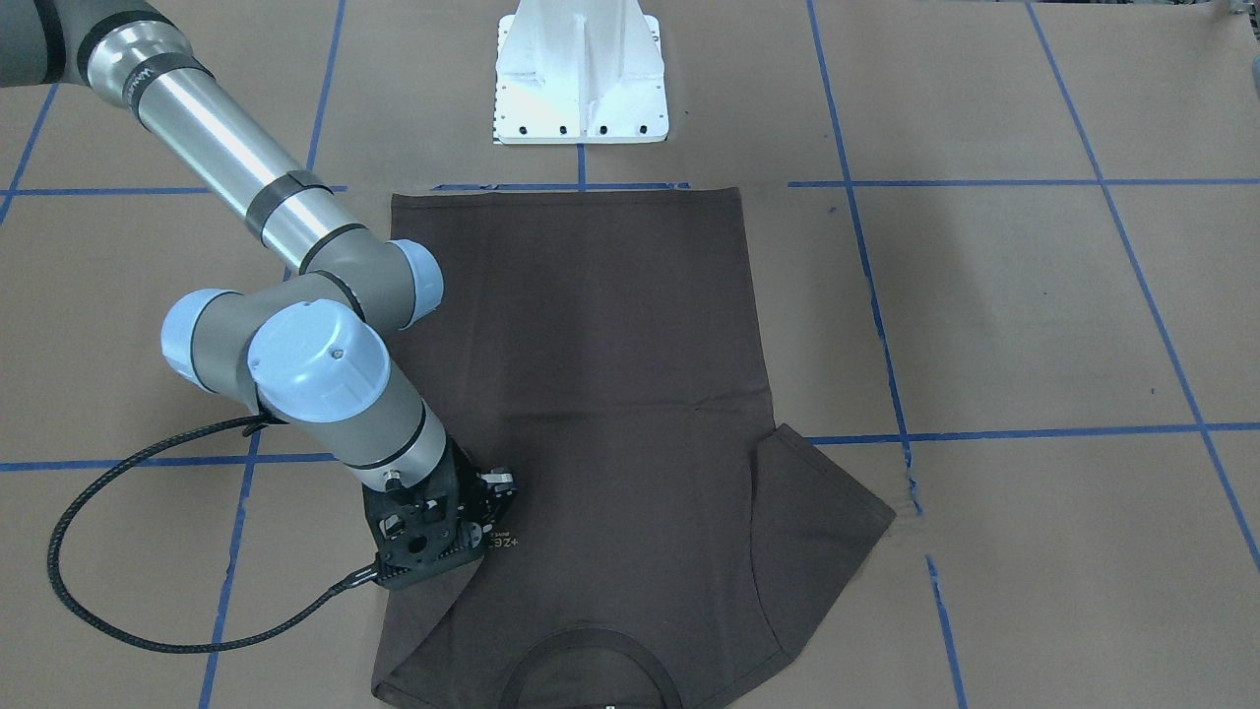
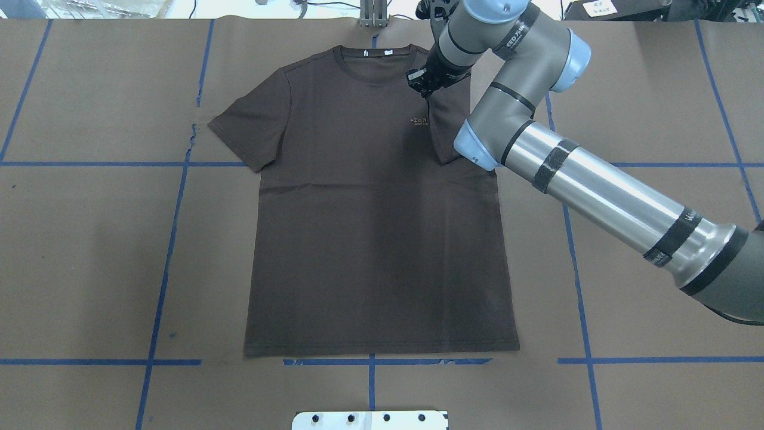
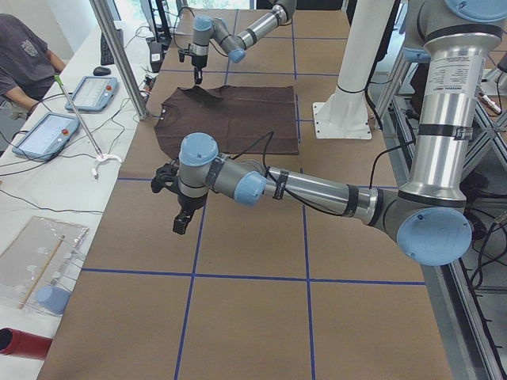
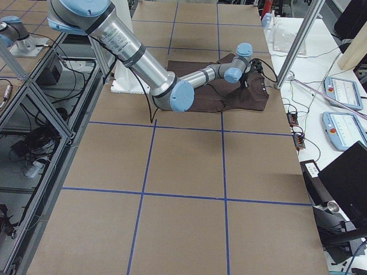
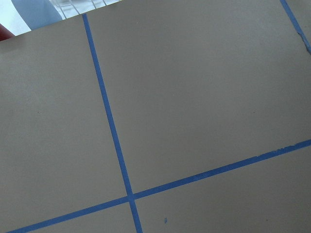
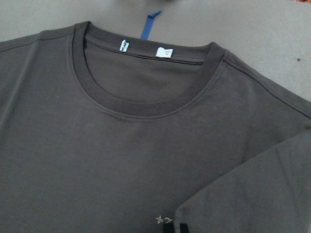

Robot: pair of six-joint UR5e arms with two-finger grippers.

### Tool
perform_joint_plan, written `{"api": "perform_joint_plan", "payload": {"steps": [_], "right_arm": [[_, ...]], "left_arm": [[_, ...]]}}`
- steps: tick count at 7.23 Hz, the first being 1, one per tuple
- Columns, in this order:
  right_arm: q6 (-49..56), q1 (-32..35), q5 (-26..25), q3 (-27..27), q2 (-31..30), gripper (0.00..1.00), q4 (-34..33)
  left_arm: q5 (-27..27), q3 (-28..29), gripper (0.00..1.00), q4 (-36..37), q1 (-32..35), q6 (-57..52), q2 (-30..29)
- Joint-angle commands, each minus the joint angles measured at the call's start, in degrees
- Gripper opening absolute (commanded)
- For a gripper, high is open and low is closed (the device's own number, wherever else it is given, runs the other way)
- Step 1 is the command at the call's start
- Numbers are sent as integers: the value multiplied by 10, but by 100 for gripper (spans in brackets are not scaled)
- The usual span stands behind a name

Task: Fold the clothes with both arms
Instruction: 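Grasp the sleeve with the right gripper and fold it inward onto the shirt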

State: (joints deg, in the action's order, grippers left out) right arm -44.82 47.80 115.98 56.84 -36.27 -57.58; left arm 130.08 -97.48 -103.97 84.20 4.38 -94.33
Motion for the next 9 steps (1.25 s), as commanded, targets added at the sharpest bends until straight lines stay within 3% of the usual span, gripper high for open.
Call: {"api": "perform_joint_plan", "payload": {"steps": [1,3,4,5,7,8,9], "right_arm": [[0,-10,-19,-1,4,99,3],[-3,-10,-18,1,0,100,4],[-47,-10,-14,12,1,100,-6],[-77,-10,-6,60,-11,100,-68],[-76,12,36,225,-62,100,-290],[-58,32,53,319,-124,100,-353],[1,60,75,384,-170,100,-403]], "left_arm": [[0,0,100,0,0,1,-2],[-1,-4,100,-2,0,1,-10],[-3,-1,100,-4,-3,65,-67],[-4,0,100,-16,-69,177,-94],[-45,16,100,-26,-191,354,-165],[-59,60,100,-81,-234,442,-204],[-108,117,100,-191,-270,510,-211]]}}
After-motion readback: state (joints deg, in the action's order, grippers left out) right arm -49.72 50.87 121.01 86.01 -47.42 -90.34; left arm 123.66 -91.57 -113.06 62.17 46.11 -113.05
